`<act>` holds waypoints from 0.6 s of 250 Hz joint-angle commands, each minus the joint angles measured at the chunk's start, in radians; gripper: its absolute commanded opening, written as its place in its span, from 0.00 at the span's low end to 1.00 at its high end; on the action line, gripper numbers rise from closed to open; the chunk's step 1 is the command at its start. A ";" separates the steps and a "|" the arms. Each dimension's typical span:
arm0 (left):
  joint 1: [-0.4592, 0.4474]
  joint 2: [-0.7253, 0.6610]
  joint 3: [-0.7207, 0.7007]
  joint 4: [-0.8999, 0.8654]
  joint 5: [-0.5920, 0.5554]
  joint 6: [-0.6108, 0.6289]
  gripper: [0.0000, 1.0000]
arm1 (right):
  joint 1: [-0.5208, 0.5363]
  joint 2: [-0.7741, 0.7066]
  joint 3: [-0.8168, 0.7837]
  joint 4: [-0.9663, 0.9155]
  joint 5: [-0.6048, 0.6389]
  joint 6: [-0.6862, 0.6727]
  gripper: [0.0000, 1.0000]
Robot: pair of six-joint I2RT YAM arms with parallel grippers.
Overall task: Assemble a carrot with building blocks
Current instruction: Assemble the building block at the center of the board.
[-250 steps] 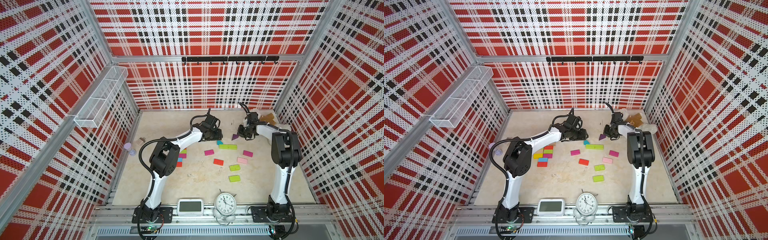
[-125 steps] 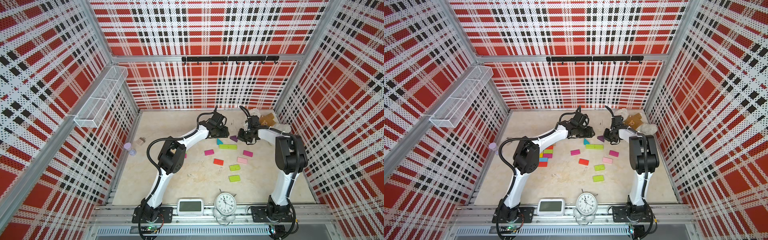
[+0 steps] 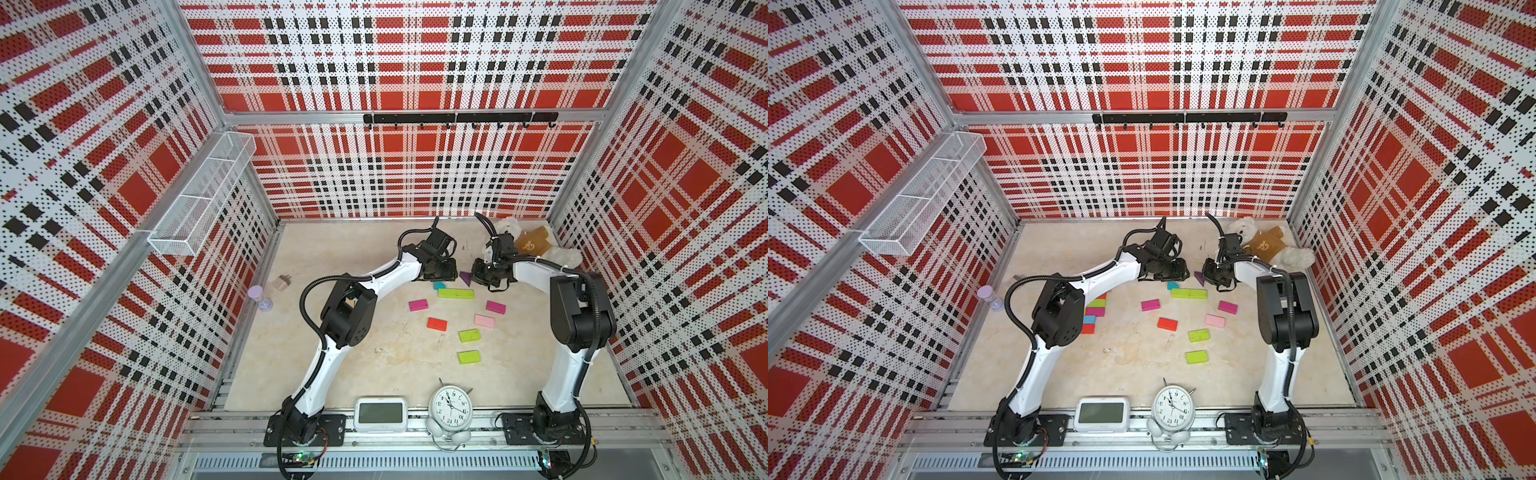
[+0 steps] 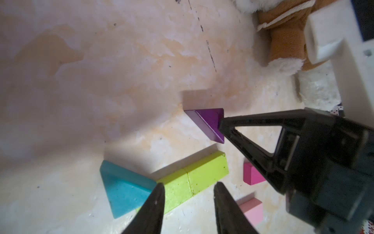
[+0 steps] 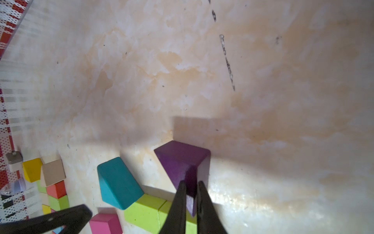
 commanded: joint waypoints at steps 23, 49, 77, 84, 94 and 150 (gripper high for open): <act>-0.014 0.057 0.072 -0.014 0.008 -0.016 0.43 | 0.013 -0.057 -0.034 0.050 -0.025 0.034 0.12; -0.018 0.082 0.110 -0.025 0.009 -0.019 0.41 | 0.016 -0.066 -0.040 0.061 -0.042 0.043 0.12; -0.020 0.107 0.149 -0.035 0.013 -0.025 0.38 | 0.017 -0.081 -0.038 0.062 -0.052 0.045 0.12; -0.022 0.115 0.161 -0.040 0.013 -0.025 0.38 | 0.016 -0.089 -0.039 0.060 -0.048 0.043 0.12; -0.022 0.127 0.179 -0.049 0.013 -0.026 0.37 | 0.015 -0.100 -0.040 0.060 -0.044 0.039 0.12; -0.031 0.201 0.282 -0.102 0.019 -0.032 0.32 | -0.050 -0.120 -0.027 0.074 -0.067 0.041 0.12</act>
